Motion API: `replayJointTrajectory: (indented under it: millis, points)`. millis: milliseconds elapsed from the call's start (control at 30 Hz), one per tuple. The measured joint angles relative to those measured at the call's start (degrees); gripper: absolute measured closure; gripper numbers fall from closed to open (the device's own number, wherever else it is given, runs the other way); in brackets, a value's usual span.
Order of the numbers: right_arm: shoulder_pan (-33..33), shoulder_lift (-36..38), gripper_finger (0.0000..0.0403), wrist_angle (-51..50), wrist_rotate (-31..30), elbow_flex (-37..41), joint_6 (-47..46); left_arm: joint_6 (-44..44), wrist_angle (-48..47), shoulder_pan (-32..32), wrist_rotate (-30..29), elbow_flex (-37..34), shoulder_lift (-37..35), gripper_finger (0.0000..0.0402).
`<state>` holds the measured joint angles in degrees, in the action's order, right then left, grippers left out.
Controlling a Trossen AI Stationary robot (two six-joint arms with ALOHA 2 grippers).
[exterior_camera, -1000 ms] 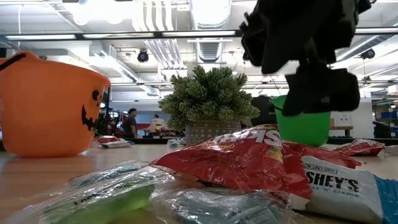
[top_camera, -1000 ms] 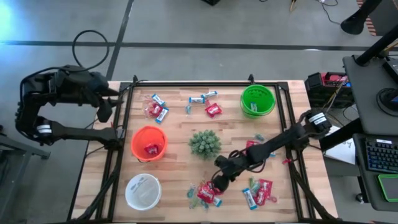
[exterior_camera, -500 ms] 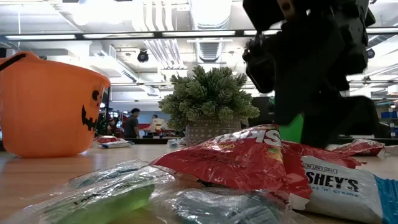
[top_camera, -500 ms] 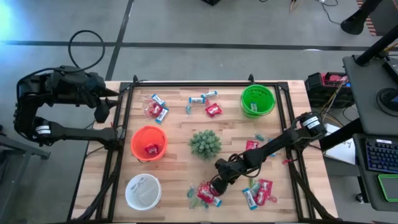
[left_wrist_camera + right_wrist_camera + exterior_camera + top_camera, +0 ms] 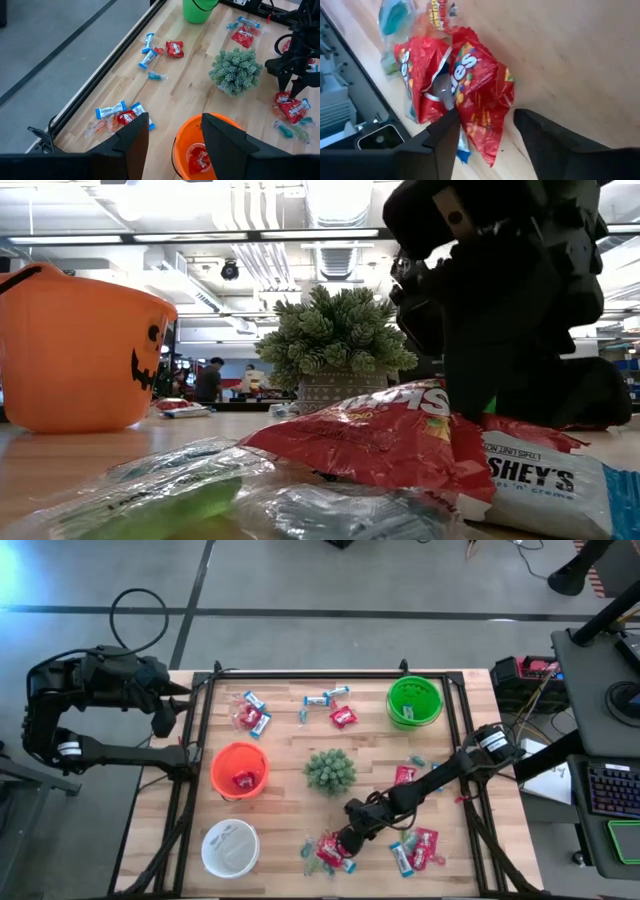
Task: Sort candy
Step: Put the red candy into the orange bucket
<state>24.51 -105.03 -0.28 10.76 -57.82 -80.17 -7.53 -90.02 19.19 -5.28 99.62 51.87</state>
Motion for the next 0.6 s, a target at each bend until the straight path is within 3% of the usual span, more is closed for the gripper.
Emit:
replayJointTrajectory:
  millis: [300, 600]
  points:
    - [0.00, 0.80, 0.0380, -2.48, -0.24, -0.07, 0.36, -0.16, 0.00, 0.01, -0.02, -0.01, -0.05, 0.0237]
    - [0.11, 6.75, 0.0391, -7.93, -0.46, 0.11, 0.30, -1.13, 0.00, 0.01, -0.04, 0.01, 0.42, 0.0237]
